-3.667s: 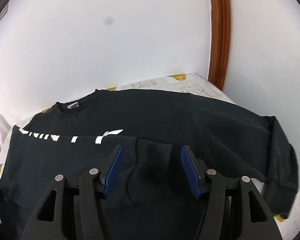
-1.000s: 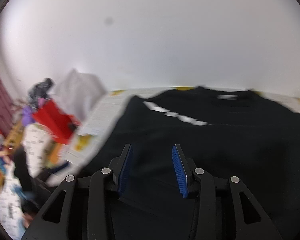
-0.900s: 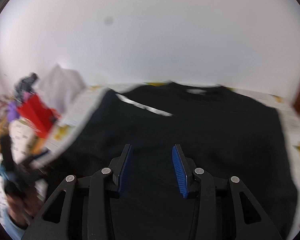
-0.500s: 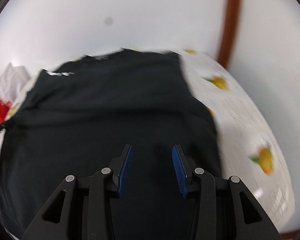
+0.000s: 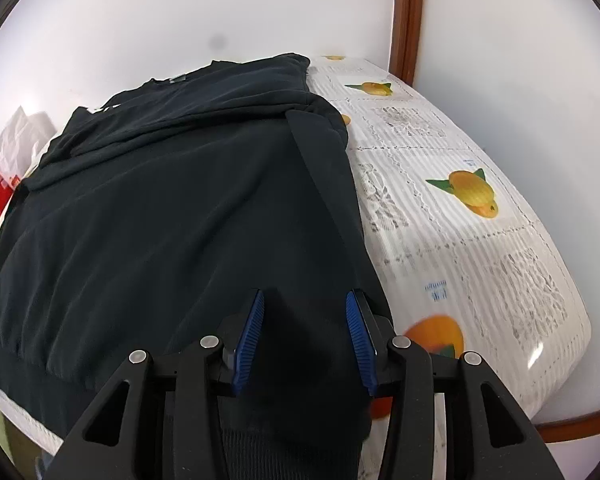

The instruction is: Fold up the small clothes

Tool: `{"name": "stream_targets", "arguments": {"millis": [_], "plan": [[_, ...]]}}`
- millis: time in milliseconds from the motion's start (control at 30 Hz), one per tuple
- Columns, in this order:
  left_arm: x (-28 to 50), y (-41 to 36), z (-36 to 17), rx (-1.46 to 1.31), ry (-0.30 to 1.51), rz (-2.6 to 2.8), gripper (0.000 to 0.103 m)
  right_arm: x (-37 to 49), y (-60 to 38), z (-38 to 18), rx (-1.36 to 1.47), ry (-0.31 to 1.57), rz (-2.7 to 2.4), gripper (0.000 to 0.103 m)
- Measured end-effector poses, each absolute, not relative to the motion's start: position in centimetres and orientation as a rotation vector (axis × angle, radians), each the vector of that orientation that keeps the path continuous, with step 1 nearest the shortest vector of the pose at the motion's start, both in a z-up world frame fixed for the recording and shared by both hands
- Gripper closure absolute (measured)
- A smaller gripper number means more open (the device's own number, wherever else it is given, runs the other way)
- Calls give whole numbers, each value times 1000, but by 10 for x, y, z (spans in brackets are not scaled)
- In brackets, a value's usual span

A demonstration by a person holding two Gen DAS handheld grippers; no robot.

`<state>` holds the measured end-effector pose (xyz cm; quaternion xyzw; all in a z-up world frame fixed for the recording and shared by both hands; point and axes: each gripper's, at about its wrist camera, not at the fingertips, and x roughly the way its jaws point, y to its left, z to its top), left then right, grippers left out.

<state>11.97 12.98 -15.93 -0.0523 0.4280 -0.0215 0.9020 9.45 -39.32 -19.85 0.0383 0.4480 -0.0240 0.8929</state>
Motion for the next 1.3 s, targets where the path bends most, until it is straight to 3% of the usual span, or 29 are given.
{"name": "stream_targets", "arguments": {"millis": [233,500,833,933,1067,1167,1300], "plan": [[72,121,-174,-109,911,-87,24,75,-386,-198,31,907,-78,60],[50,111,-175,-110,884,-105,37,40,-392,-195,51,842,-91,60],[52,99,-176,-95,875,-94,46,46,-407,-209,184,860,-73,60],[56,96,-176,-90,873,-88,59,54,-401,-210,149,855,-82,67],[60,93,-175,-81,881,-68,90,60,-390,-209,88,835,-72,83],[62,100,-174,-143,902,-95,96,57,-389,-206,57,824,-49,91],[48,110,-164,-185,889,-136,96,46,-401,-199,129,816,-13,92]]}}
